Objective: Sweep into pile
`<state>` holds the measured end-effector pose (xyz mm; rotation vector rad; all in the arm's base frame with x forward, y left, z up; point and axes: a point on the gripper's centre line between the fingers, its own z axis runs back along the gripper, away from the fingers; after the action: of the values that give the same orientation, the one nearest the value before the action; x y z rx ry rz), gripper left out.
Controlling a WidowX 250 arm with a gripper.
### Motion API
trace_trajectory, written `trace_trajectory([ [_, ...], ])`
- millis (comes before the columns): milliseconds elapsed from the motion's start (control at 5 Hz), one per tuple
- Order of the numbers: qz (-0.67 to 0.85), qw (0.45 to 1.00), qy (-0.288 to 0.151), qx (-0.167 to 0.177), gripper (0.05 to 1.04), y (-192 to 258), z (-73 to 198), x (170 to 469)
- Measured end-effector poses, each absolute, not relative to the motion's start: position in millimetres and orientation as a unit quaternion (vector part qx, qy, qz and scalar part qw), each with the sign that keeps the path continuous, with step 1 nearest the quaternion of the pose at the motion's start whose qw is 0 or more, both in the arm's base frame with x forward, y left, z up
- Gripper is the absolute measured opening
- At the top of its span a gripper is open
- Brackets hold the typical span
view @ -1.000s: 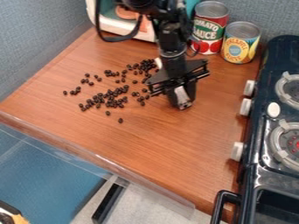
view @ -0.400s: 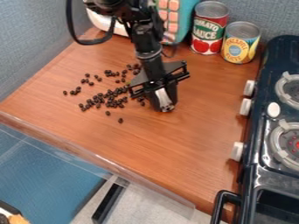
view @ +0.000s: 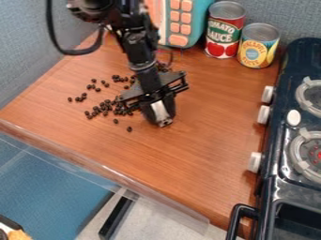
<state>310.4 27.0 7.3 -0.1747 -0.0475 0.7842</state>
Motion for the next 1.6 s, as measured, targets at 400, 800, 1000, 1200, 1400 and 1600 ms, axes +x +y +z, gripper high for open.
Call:
trace_trajectory([
  [400, 0.388, 0.919, -0.021, -0.072, 0.373, 37, 7, 280],
  [800, 0.384, 0.921, -0.027, -0.058, 0.372, 44, 6, 266],
  [1000, 0.375, 0.926, -0.026, -0.043, 0.373, 49, 7, 256],
  [1200, 0.375, 0.926, -0.023, -0.04, 0.372, 48, 9, 248],
  [1400, 0.388, 0.92, -0.005, -0.052, 0.372, 44, 15, 250],
  [1600, 0.387, 0.919, -0.021, -0.075, 0.372, 32, 31, 274],
])
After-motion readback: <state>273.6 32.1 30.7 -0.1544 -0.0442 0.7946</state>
